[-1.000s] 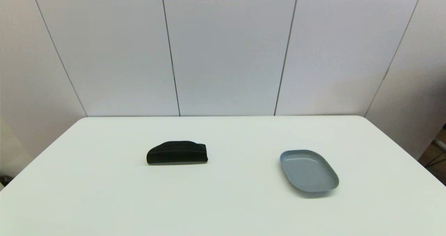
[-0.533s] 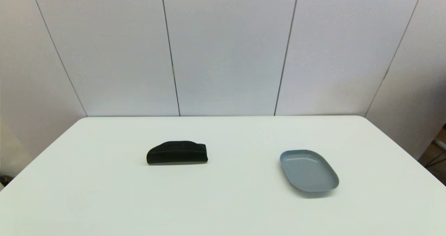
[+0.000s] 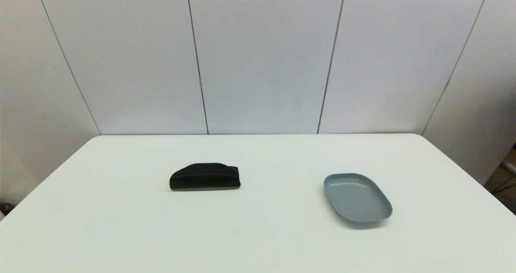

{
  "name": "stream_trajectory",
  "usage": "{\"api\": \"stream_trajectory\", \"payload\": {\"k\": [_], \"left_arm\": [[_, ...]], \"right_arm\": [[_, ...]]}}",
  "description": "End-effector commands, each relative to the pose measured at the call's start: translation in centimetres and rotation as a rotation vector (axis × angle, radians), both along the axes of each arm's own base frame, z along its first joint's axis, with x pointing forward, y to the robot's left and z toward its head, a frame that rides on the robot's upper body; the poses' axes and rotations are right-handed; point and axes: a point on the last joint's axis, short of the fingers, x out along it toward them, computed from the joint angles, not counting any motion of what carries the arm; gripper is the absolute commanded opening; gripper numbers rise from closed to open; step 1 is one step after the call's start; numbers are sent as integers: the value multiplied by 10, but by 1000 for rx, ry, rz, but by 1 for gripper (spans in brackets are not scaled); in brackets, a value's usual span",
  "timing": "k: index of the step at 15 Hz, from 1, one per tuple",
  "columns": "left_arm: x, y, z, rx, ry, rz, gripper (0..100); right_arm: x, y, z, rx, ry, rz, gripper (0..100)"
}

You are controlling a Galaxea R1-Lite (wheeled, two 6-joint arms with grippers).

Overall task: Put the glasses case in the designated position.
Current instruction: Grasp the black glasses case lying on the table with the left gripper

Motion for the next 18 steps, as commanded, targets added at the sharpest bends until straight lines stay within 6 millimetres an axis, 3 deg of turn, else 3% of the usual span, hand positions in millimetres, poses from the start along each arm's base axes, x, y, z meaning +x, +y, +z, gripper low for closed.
{"api": "stream_trajectory", "payload": {"k": [1, 4, 8, 11, 15, 18], "left_arm": [[55, 0, 82, 81, 325, 52, 100], [74, 5, 106, 191, 422, 43, 100], [99, 15, 131, 273, 539, -134, 100], [123, 19, 151, 294, 575, -360, 100], [162, 25, 166, 375, 650, -579, 100], [193, 32, 156, 477, 701, -699, 100]], "right_arm": [[0, 0, 0, 0, -1, 0, 100], [0, 0, 0, 0, -1, 0, 100], [0, 0, 0, 0, -1, 1, 100], [0, 0, 0, 0, -1, 1, 100], [0, 0, 0, 0, -1, 0, 100], [0, 0, 0, 0, -1, 0, 100]]}}
